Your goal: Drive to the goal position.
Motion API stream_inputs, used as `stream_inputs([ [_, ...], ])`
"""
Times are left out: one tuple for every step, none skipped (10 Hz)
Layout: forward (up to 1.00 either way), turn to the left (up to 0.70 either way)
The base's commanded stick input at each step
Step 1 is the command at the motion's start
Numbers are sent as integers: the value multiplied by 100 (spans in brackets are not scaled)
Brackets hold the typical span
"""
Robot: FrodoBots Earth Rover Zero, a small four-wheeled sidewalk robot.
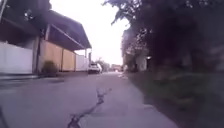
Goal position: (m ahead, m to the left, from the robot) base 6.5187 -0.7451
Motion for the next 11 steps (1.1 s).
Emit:
stream_inputs([
  [70,-16],
  [70,-2],
  [70,0],
  [70,0],
  [70,0],
  [70,0],
  [70,0],
  [70,0],
  [70,-4],
  [70,-29],
  [70,-35],
])
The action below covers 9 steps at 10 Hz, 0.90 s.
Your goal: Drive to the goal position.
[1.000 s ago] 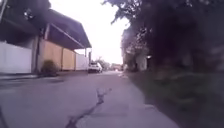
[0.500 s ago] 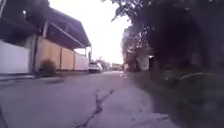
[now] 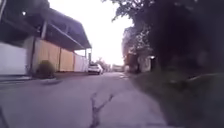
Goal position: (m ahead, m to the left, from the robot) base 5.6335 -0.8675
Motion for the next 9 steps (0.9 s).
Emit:
stream_inputs([
  [70,-35],
  [70,-35],
  [70,-35],
  [70,0],
  [70,0],
  [70,0],
  [70,-12],
  [70,-26],
  [70,-35],
])
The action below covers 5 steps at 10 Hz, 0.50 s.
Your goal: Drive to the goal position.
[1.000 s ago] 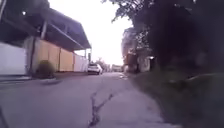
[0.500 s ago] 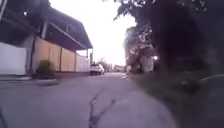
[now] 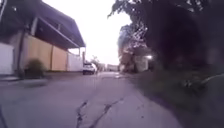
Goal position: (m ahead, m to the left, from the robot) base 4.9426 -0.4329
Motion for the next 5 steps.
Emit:
stream_inputs([
  [70,-35],
  [70,-33],
  [70,-19],
  [70,-5],
  [70,0],
])
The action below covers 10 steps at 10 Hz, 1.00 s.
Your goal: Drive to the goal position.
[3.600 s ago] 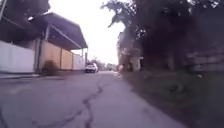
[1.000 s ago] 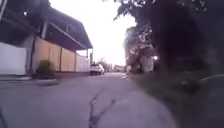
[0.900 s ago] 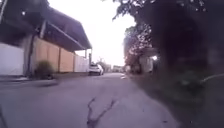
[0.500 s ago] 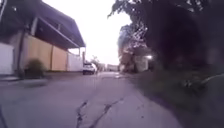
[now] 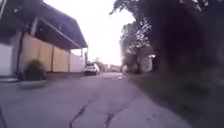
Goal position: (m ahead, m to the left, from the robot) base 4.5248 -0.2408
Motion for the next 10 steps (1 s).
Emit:
stream_inputs([
  [70,0],
  [70,0],
  [70,0],
  [70,0],
  [70,0],
  [70,0],
  [70,0],
  [70,0],
  [70,0],
  [70,0],
])
